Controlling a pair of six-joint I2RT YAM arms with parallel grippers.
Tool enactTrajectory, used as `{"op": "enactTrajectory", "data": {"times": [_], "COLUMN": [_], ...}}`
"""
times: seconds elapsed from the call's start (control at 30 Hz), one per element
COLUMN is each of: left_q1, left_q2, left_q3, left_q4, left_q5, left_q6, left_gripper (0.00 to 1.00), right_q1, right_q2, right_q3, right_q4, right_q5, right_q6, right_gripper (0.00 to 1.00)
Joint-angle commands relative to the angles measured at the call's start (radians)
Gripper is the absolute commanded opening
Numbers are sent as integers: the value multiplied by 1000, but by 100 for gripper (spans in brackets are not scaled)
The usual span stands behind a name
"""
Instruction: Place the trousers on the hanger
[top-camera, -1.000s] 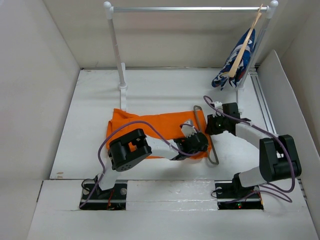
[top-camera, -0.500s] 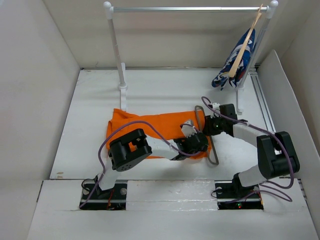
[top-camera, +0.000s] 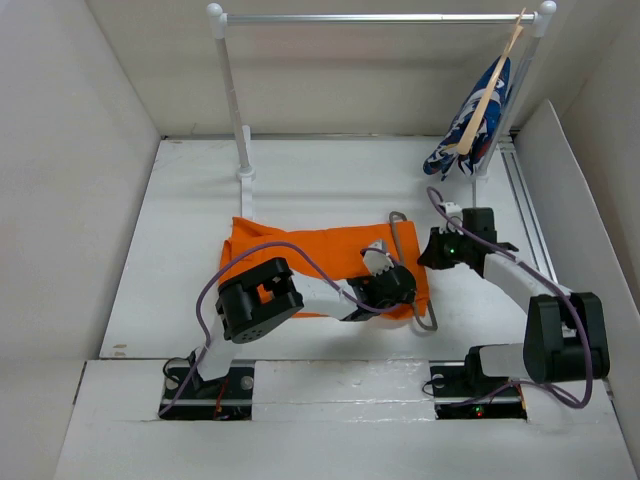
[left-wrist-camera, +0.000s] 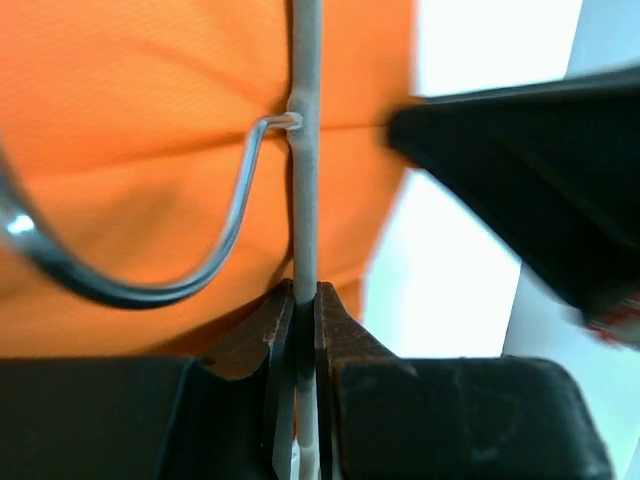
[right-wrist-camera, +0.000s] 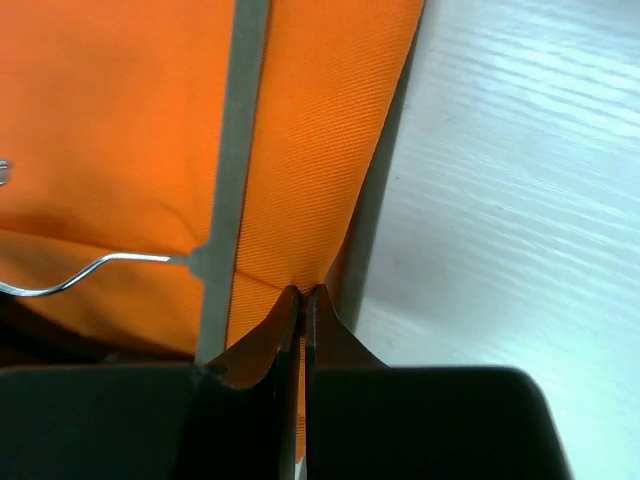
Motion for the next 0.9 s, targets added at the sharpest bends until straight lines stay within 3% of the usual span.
{"op": "enactTrajectory", "data": {"times": [0.0, 0.27, 0.5, 0.53, 0.57, 0.6, 0.63, 0.7, 0.87], "left_q1": [-9, 10, 30, 30, 30, 30, 30, 30, 30], "left_q2": [-27, -116, -216, -243, -255, -271, -274, -269, -230], "left_q3": [-25, -64, -192, -202, -208, -213, -211, -187, -130], "left_q4": [-143, -266, -335, -344, -358, -358, -357, -352, -363], "left_q5": [-17, -83, -131, -146, -152, -157, -161, -161, -161], "left_q6": [58, 157, 188, 193, 214, 228, 240, 274, 308], "left_gripper": [0, 0, 0, 0, 0, 0, 0, 0, 0], "right_q1": [-85, -299, -340, -340, -325, -293, -277, -266, -266], "right_q2": [-103, -81, -22, -24, -25, -24, -13, -14, -96], "right_q3": [95, 140, 137, 134, 123, 121, 126, 85, -76], "right_q4": [-87, -136, -91, -88, -76, -85, -105, -133, -93], "right_q5": [-2, -17, 4, 6, -21, -31, -28, -29, -70], "right_q6": [-64, -42, -16, -12, -12, -18, -45, -50, 0], "right_gripper": [0, 0, 0, 8, 30, 70, 84, 99, 99]}}
